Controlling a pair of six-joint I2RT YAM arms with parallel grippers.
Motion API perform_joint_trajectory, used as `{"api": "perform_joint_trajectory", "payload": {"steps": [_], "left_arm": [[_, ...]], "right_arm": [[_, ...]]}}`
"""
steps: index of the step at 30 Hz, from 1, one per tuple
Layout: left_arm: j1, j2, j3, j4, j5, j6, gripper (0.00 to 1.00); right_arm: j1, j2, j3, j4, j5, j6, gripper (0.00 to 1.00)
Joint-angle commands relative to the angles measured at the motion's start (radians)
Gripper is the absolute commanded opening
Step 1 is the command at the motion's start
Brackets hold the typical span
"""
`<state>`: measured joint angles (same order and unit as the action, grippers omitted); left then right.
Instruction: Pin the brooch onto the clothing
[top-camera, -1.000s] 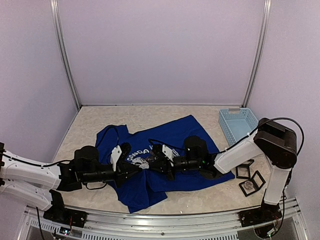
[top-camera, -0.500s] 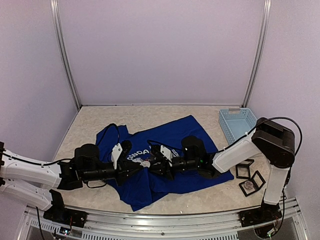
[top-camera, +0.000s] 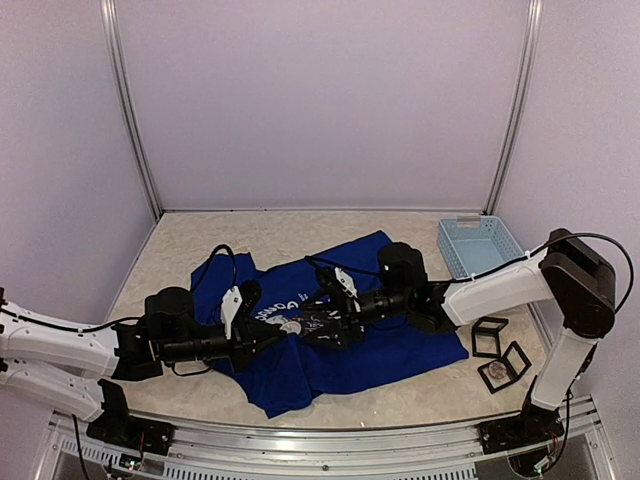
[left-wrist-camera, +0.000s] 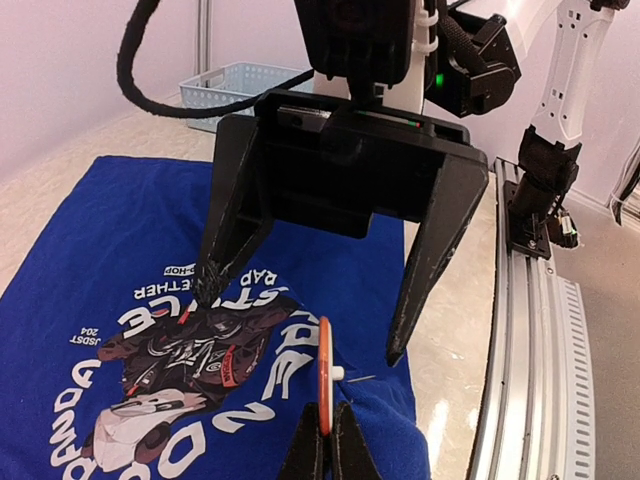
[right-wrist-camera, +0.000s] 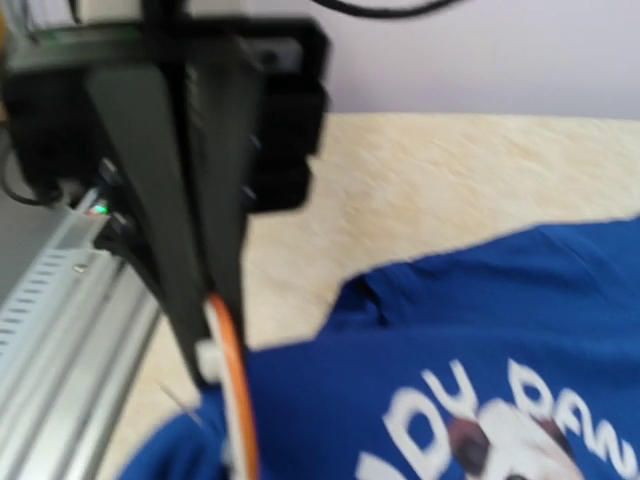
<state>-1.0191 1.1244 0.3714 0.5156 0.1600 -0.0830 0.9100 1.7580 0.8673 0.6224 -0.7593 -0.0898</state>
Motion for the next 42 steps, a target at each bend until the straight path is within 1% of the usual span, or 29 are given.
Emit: {"api": "perform_joint_trajectory", "payload": {"steps": [1, 3, 6, 10, 11, 13, 18, 26, 33, 38, 42], "left_arm": [[-0.008, -0.026, 0.014, 0.021, -0.001, 0.027, 0.00], [-0.008, -0.028, 0.015, 0.017, -0.002, 0.028, 0.00], [-0.008, -0.032, 0.015, 0.019, -0.006, 0.030, 0.00], [-0.009, -0.030, 0.019, 0.020, 0.000, 0.037, 0.00], [-0.008, -0.029, 0.021, 0.019, 0.001, 0.037, 0.00], [-0.008, -0.029, 0.021, 0.017, 0.001, 0.038, 0.00], [-0.010, -0.028, 0.020, 0.017, 0.002, 0.038, 0.00], [-0.015, -0.030, 0.018, 0.014, 0.000, 0.041, 0.00], [-0.019, -0.034, 0.018, 0.012, -0.006, 0.047, 0.00], [-0.023, -0.034, 0.017, 0.011, -0.006, 0.049, 0.00], [-0.026, -0.033, 0.018, 0.011, -0.004, 0.052, 0.00]], "right_arm": [[0.019, 0.036, 0.065, -0.063, -0.103, -0.016, 0.72], [0.024, 0.050, 0.080, -0.063, -0.106, -0.007, 0.66], [0.024, 0.056, 0.083, -0.050, -0.103, 0.005, 0.51], [0.024, 0.063, 0.082, -0.044, -0.102, 0.019, 0.37], [0.024, 0.065, 0.083, -0.039, -0.104, 0.027, 0.35], [0.025, 0.069, 0.086, -0.033, -0.106, 0.038, 0.35], [0.029, 0.078, 0.105, -0.044, -0.118, 0.044, 0.39], [0.037, 0.083, 0.139, -0.077, -0.128, 0.044, 0.41], [0.042, 0.094, 0.151, -0.085, -0.111, 0.052, 0.33], [0.042, 0.087, 0.142, -0.080, -0.073, 0.063, 0.23], [0.041, 0.094, 0.156, -0.084, -0.045, 0.087, 0.20]]}}
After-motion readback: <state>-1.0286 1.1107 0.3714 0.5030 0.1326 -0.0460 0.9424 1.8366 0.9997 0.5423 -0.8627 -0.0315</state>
